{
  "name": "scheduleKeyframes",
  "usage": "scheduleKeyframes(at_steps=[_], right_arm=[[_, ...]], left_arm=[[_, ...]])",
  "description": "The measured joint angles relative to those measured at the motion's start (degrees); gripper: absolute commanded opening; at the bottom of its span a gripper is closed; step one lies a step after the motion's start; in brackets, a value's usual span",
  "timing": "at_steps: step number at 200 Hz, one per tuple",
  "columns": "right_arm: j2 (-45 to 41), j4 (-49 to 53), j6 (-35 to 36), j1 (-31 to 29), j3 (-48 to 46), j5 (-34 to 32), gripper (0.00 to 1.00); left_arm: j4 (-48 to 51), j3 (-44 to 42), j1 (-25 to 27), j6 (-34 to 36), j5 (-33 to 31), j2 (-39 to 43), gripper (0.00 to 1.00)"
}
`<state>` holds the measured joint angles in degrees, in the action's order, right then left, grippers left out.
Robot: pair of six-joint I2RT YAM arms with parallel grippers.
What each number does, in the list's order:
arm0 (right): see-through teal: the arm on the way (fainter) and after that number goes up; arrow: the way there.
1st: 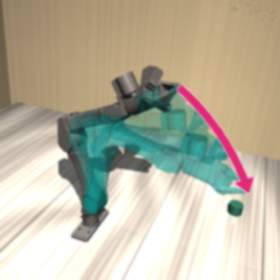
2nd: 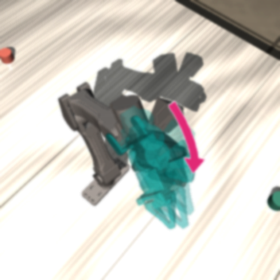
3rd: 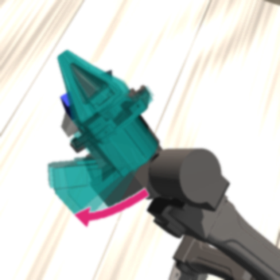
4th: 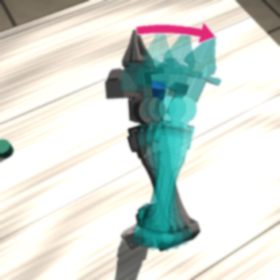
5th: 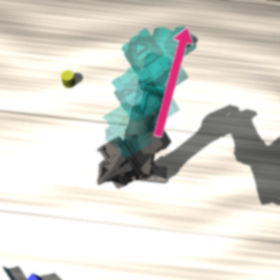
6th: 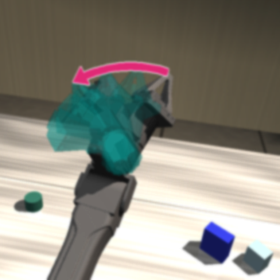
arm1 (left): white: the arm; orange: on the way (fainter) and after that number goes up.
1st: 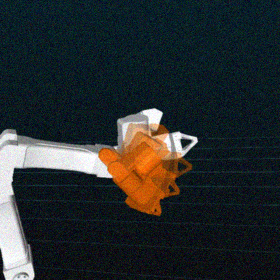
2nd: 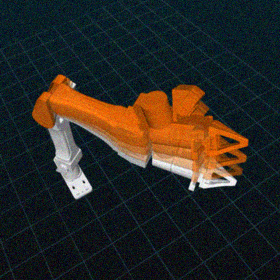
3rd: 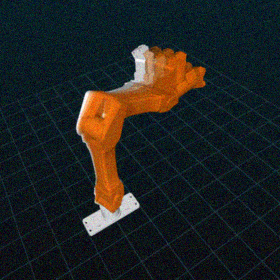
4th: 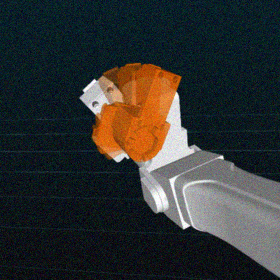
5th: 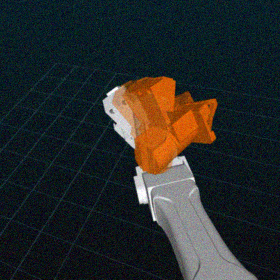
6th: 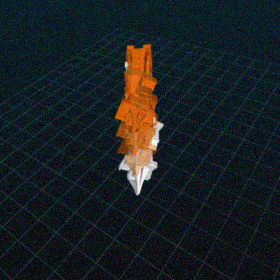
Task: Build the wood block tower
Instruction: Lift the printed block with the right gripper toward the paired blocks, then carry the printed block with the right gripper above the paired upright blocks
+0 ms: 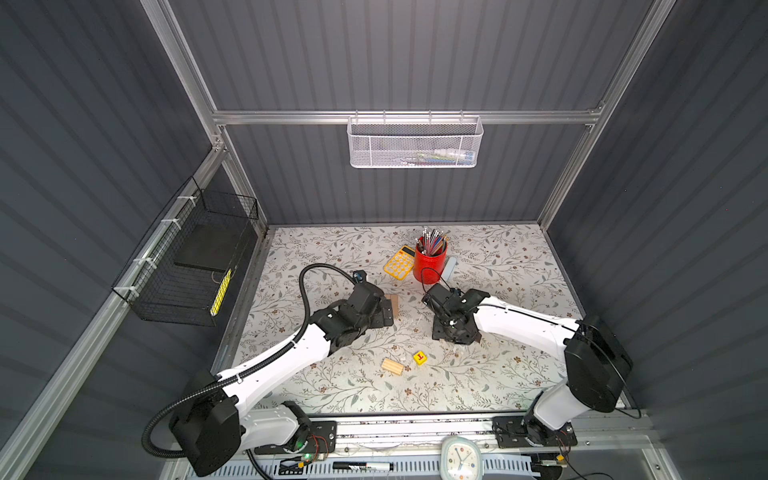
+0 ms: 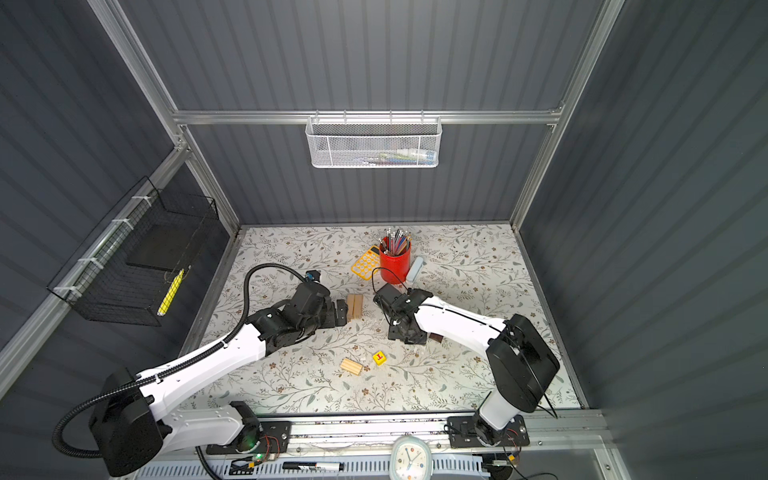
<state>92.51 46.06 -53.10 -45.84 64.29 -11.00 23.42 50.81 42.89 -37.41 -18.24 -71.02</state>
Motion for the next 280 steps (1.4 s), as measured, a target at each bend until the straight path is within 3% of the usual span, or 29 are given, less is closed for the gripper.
scheduleKeyframes(at_steps=[63,166,280], right_arm=[[11.0,2.4,2.3,-1.7,15.1,0.3,0.60],[28.0,2.9,7.4,-3.2,38.2,0.0,0.60],[39.2,6.4,10.7,-3.3,51.9,-2.5,0.61]], left_arm=[[1.2,-3.7,-7.2,-1.9,0.2,3.6,0.99],[3.0,-4.3,-8.9,-3.7,-2.6,4.7,0.99],[4.0,-5.1,-9.2,-6.0,-5.8,5.2,0.99]])
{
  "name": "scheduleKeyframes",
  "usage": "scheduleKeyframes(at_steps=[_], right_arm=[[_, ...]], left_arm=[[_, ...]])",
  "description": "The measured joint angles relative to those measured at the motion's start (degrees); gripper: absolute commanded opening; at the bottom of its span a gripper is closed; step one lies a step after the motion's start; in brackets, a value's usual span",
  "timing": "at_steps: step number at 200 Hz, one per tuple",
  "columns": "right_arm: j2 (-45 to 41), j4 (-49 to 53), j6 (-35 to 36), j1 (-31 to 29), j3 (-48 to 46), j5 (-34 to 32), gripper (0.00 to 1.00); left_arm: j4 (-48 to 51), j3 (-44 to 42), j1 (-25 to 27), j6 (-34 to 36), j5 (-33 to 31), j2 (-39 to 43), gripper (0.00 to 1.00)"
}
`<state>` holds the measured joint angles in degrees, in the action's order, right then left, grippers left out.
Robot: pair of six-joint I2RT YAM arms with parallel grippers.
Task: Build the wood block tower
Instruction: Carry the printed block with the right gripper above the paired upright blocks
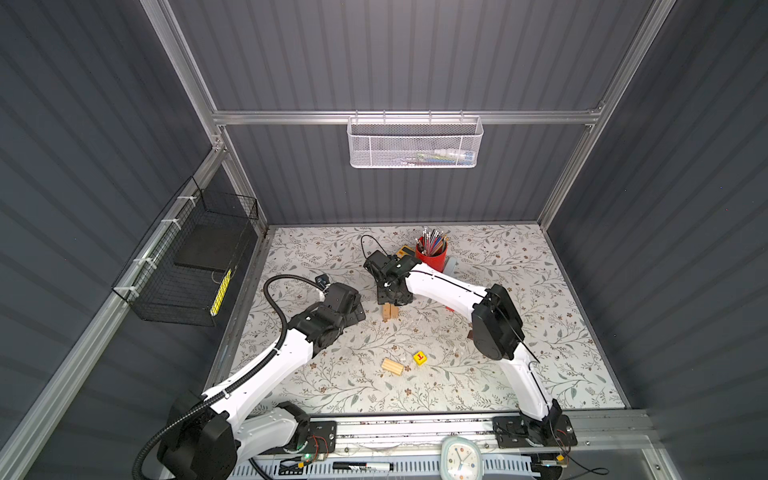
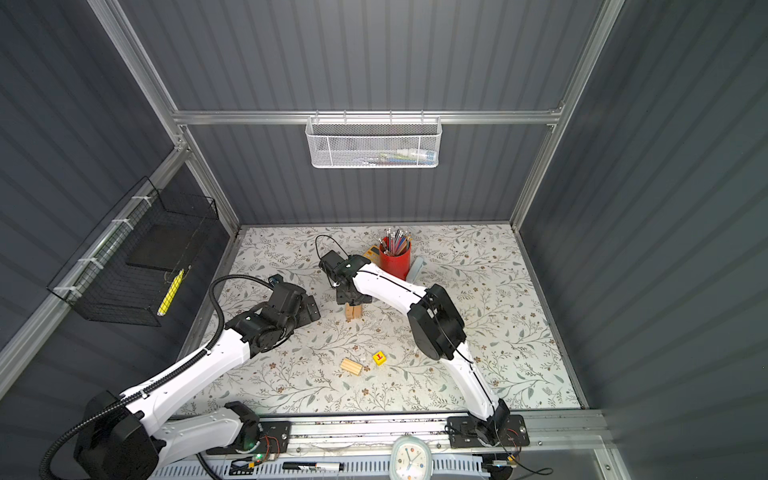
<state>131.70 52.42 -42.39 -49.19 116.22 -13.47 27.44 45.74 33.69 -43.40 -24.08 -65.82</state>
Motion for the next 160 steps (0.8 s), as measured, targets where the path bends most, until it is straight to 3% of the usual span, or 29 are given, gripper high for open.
scheduleKeyframes(at_steps=[160], right_arm=[[5.8,2.5,-0.8,0.0,6.5,0.0,0.63]], left_arm=[[0.0,-0.2,0.0,-0.4,-0.4,-0.1,1.00]])
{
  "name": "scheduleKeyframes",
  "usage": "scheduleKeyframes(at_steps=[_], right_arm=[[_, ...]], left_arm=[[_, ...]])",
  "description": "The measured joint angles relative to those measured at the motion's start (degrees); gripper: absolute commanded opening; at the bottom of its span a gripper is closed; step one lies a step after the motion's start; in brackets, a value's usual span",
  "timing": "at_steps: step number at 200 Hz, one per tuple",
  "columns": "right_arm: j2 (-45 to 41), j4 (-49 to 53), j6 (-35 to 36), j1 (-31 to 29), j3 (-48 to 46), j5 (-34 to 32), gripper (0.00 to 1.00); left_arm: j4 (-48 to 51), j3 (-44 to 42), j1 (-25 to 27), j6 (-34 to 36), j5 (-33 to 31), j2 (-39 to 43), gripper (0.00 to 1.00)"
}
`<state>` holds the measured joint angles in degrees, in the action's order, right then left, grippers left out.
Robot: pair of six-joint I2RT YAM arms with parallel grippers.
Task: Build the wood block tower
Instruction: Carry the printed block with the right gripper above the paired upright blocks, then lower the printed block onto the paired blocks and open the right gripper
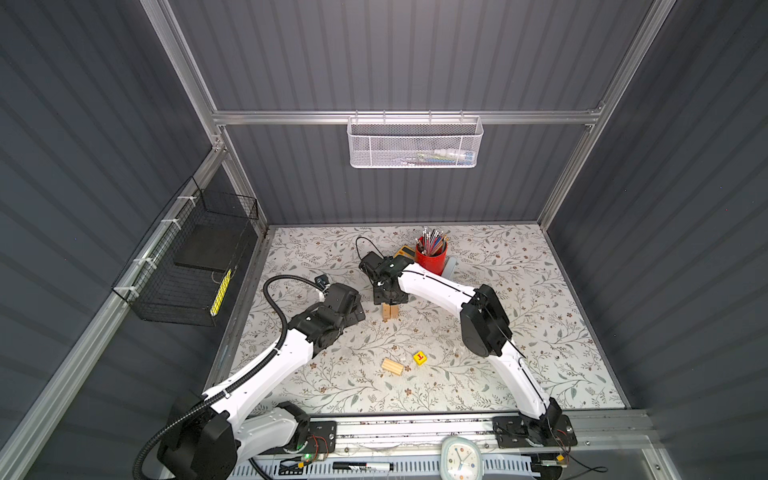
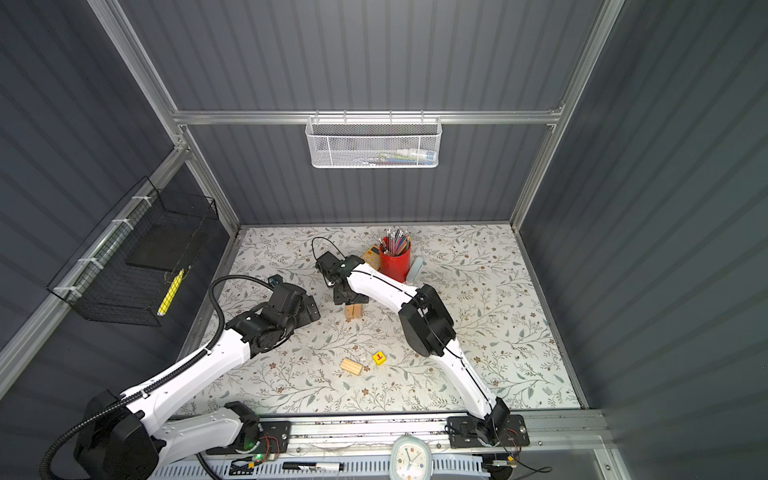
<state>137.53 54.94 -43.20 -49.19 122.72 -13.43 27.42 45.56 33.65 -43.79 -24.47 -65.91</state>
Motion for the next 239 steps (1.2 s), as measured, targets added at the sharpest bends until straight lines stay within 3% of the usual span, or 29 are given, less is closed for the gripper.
scheduleKeyframes(at_steps=[66,127,239], right_arm=[[0.6,0.0,-0.4,0.1,0.6,0.1,0.66],[0.7,0.1,-0.9,0.3,0.7,1.0,0.75],[0.7,0.0,-1.6,0.3,0.5,1.4,0.65]], left_arm=[[0.0,-0.2,0.0,0.0,0.0,0.0,1.00],[-0.1,-0.3,0.0,0.0,0.0,0.0,1.00],[0.0,-0.3,0.0,0.0,0.0,0.0,0.99]])
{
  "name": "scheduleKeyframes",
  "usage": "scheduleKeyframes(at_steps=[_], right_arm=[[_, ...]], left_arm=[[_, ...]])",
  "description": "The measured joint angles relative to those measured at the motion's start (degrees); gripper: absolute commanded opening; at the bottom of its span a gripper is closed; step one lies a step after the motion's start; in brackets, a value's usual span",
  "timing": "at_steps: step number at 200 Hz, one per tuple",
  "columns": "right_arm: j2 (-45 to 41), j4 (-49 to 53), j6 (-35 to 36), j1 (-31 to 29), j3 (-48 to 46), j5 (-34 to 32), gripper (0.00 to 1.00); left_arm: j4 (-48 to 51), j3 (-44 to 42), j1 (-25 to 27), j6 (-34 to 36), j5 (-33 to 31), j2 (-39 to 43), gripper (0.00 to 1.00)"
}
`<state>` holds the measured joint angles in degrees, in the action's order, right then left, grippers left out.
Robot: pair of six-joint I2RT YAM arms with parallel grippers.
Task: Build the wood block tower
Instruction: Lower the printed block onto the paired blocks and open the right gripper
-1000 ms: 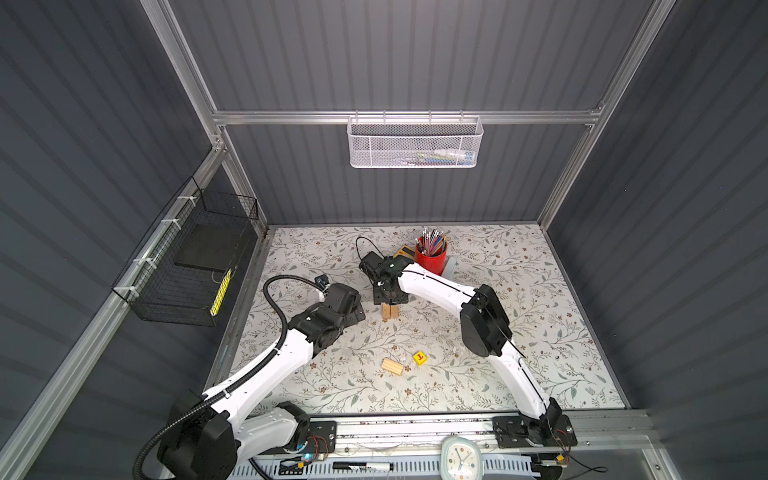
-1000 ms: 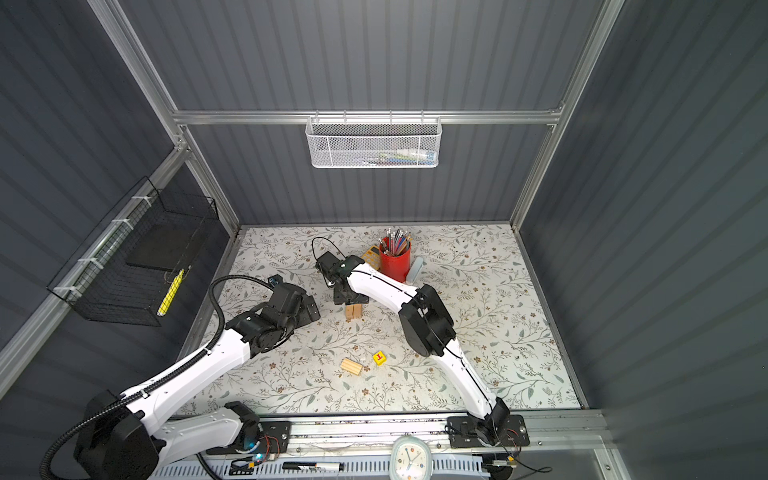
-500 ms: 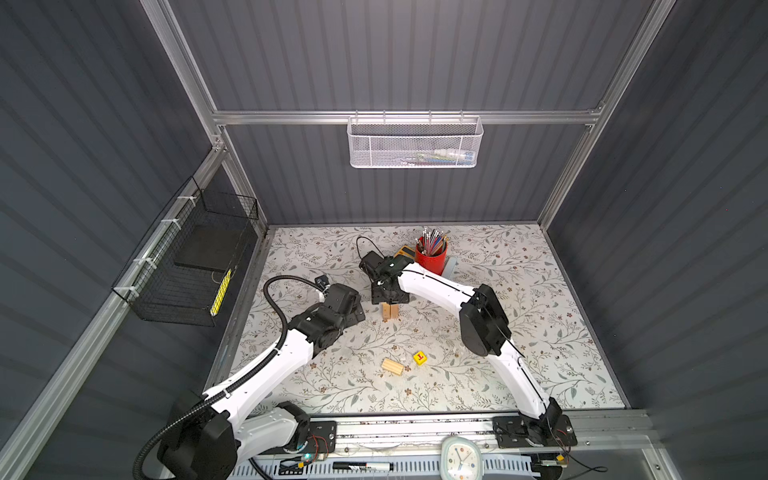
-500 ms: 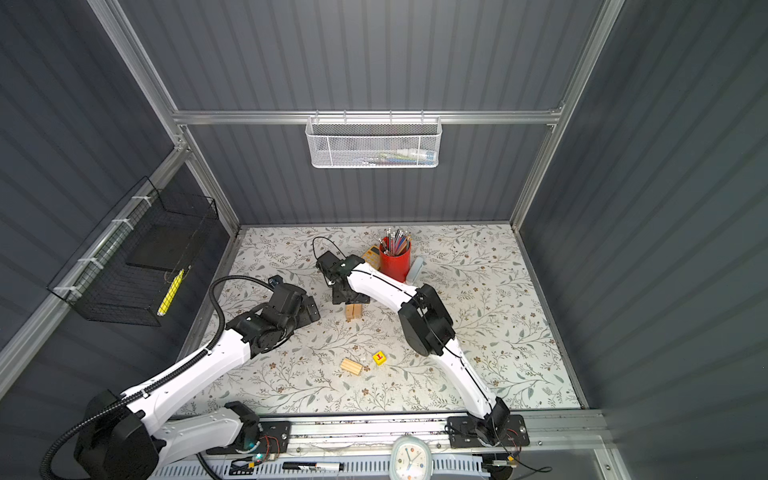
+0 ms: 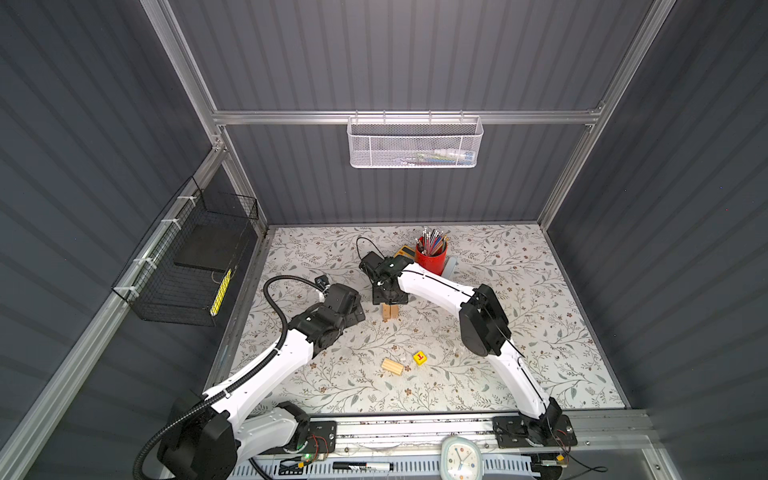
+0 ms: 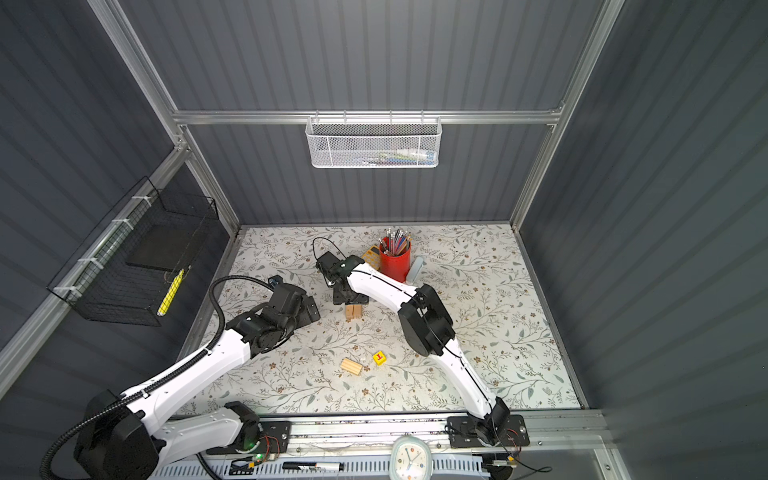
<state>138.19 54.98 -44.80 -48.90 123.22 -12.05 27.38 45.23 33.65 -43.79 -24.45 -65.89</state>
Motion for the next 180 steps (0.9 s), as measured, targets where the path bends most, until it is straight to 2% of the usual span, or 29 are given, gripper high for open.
scheduleKeyframes(at_steps=[54,130,150,180], right_arm=[[0.0,-0.1,-0.2,0.2,0.0,0.0,0.67],[-0.7,-0.2,0.1,0.3,-0.5,0.3,0.83],[-4.4,-1.0,0.8,0.3,-4.4,0.2,0.87],[-14.5,-2.8,2.6,0.3,-13.8,0.2,0.93]], left_arm=[[0.0,0.0,0.0,0.0,0.0,0.0,1.00],[0.0,0.0,0.0,0.0,0.1,0.0,1.00],[0.3,0.0,0.0,0.0,0.1,0.0,1.00],[1.6,0.0,0.0,0.3,0.6,1.6,0.99]])
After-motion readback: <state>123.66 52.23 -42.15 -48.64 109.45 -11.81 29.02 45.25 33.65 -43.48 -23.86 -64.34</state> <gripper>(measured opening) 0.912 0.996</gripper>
